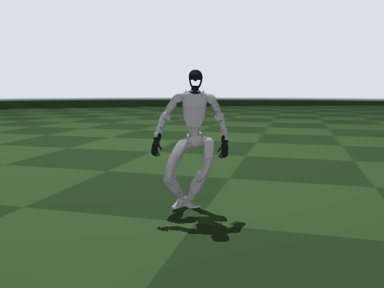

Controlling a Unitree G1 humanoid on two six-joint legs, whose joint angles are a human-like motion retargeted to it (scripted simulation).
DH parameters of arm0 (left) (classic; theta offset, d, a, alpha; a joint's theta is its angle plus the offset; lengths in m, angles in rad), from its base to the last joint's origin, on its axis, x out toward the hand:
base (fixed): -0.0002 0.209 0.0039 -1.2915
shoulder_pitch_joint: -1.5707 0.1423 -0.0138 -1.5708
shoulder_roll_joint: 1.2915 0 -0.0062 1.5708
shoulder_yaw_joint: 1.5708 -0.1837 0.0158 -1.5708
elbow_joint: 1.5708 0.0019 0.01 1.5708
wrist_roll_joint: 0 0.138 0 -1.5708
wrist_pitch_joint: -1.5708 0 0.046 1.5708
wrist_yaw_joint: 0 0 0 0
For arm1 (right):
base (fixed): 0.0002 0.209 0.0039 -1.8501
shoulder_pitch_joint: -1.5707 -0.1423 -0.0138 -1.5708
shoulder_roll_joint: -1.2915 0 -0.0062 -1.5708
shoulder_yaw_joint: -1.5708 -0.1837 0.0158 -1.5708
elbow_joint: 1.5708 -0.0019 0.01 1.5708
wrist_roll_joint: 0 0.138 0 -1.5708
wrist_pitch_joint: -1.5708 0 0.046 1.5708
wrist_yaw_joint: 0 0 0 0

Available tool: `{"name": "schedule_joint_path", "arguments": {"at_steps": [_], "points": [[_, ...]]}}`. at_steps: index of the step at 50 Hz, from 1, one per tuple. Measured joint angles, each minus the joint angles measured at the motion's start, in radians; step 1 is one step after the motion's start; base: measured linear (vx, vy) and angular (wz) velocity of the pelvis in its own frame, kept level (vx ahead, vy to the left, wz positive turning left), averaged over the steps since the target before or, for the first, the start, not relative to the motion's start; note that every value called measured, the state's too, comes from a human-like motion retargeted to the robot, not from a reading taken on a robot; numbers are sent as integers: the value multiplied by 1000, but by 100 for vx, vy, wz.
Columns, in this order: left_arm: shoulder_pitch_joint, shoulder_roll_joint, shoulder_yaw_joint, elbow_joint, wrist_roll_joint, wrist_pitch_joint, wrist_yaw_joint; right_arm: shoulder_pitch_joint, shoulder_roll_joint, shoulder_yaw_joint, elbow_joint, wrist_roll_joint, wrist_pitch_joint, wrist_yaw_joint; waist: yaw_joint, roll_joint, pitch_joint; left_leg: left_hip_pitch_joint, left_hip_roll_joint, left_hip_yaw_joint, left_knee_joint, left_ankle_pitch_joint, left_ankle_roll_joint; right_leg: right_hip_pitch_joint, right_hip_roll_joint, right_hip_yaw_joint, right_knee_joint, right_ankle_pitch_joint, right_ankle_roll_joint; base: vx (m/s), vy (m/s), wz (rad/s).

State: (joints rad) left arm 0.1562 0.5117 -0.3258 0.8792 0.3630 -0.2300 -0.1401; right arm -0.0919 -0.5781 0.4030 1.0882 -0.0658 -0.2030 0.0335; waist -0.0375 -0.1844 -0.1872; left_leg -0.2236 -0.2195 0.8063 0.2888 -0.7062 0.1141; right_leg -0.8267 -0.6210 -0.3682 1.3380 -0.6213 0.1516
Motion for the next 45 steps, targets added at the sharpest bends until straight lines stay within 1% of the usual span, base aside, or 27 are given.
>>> {"name": "schedule_joint_path", "arguments": {"at_steps": [3,5,7,10,14,18,20,22,23,26,27,28,30,32,33,35,36,37,38,40,42,45], "points": [[10,62,73,38,-27,-16,77,-3,-22,-10,-44,3,-27,-45,-3,-25,56,67,-91,-115,-120,49,21,-99,-11,140,131,50,20,5,19,151],[14,113,135,62,-48,-25,137,-2,-32,-18,-82,2,-47,-82,7,-37,90,116,-137,-183,-205,89,29,-161,13,213,180,68,32,7,13,119],[16,171,201,85,-68,-34,197,1,-39,-25,-123,-2,-66,-122,24,-46,118,163,-165,-240,-287,132,31,-217,59,261,195,76,44,8,8,92],[20,263,294,119,-93,-44,271,12,-45,-33,-184,-11,-90,-173,54,-59,155,197,-174,-297,-315,154,26,-282,133,300,170,80,66,10,3,72],[30,387,402,160,-115,-57,326,31,-51,-42,-256,-31,-108,-209,99,-72,185,214,-165,-352,-311,152,20,-345,232,303,61,78,98,17,1,48],[55,485,491,193,-131,-73,335,63,-59,-46,-306,-50,-112,-209,142,-81,189,219,-145,-392,-307,144,12,-382,324,279,-108,63,110,26,-3,26],[77,521,529,205,-142,-83,327,90,-65,-51,-322,-54,-109,-193,163,-79,172,212,-127,-412,-304,135,14,-383,371,254,-219,58,110,35,-5,11],[96,526,552,218,-150,-86,322,122,-77,-51,-321,-59,-106,-181,180,-90,161,218,-125,-417,-306,151,-6,-392,396,261,-291,49,110,41,-8,2],[111,533,567,223,-158,-91,315,145,-82,-56,-323,-59,-104,-169,190,-84,145,216,-112,-433,-303,146,-1,-377,418,245,-351,51,110,48,-8,-11],[142,509,597,247,-179,-91,308,209,-94,-65,-301,-60,-97,-149,215,-104,130,225,-105,-464,-274,182,-39,-377,447,274,-385,52,103,54,-13,-21],[158,499,610,256,-192,-93,303,238,-99,-74,-292,-60,-97,-141,223,-99,123,221,-91,-491,-229,173,-48,-354,464,271,-402,49,92,69,-13,-26],[183,487,625,265,-211,-97,296,277,-108,-87,-285,-59,-99,-130,231,-77,118,199,-55,-522,-124,140,-61,-306,484,251,-428,46,74,68,-15,-35],[214,451,657,293,-242,-94,300,337,-110,-109,-257,-57,-99,-125,245,-69,119,149,-26,-580,58,146,-115,-268,513,262,-398,43,42,63,-18,-52],[254,414,696,328,-280,-91,310,405,-109,-147,-224,-54,-103,-130,250,-42,124,63,28,-624,337,144,-170,-219,550,255,-357,25,0,57,-16,-49],[279,396,719,347,-300,-90,316,442,-109,-171,-208,-55,-107,-137,251,-16,126,8,74,-638,508,153,-198,-193,575,239,-338,13,-26,50,-12,-55],[335,361,774,385,-337,-85,326,515,-112,-225,-176,-54,-116,-160,258,56,124,-110,189,-672,836,218,-262,-148,646,189,-309,-9,-85,45,-7,-94],[376,336,810,397,-356,-84,328,559,-128,-262,-162,-57,-122,-178,277,131,104,-185,291,-707,985,253,-297,-118,727,141,-357,6,-121,44,-2,-152],[413,316,846,411,-374,-81,333,599,-143,-298,-146,-60,-125,-196,291,185,92,-251,371,-730,1113,283,-320,-95,788,109,-382,10,-151,46,3,-162],[441,305,880,426,-390,-74,346,629,-154,-333,-123,-62,-120,-216,296,198,97,-298,407,-728,1201,300,-319,-87,809,110,-361,-6,-171,48,7,-133],[509,288,971,446,-428,-62,362,693,-191,-415,-82,-78,-113,-259,299,226,107,-412,491,-731,1347,272,-292,-45,854,116,-372,-22,-200,49,10,-109],[568,286,1066,474,-465,-52,399,745,-225,-496,-32,-90,-95,-304,298,227,124,-515,549,-713,1429,177,-242,-14,870,141,-340,-51,-208,49,15,-98],[671,305,1224,509,-525,-44,458,813,-296,-626,19,-116,-76,-374,293,215,147,-657,596,-681,1407,49,-183,68,890,203,-344,-81,-197,51,20,-96]]}}
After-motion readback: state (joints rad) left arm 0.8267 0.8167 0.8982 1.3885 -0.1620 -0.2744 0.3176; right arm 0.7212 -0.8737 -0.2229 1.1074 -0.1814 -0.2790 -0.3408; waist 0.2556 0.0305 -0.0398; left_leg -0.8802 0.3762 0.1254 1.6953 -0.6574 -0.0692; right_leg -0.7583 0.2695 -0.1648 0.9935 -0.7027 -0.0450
